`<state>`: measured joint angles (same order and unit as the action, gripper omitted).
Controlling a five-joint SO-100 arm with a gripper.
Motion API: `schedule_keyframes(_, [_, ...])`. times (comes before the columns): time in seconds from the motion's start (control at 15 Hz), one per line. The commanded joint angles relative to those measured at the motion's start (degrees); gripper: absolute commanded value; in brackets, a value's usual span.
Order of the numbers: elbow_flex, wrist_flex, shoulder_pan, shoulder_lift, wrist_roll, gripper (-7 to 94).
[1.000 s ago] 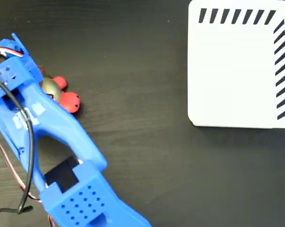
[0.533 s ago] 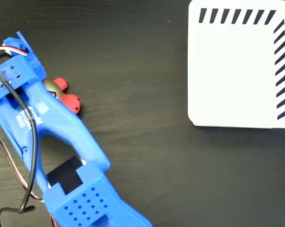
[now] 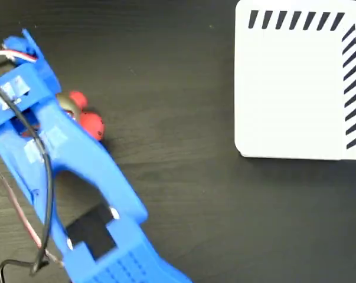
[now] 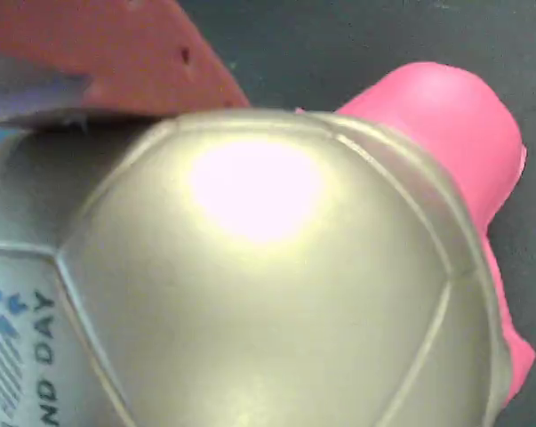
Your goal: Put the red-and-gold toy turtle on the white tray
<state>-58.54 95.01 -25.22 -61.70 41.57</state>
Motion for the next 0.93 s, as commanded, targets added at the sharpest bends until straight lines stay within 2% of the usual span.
schedule_keyframes(0.0, [4.7,2.1,0.0,-12.8,-0.7,0])
schedule_keyframes(0.67, [-2.5,3.5,8.7,-24.3,-6.5,0])
schedule_keyframes(0.87, [-2.4,5.5,20.1,-25.8,-13.7,0])
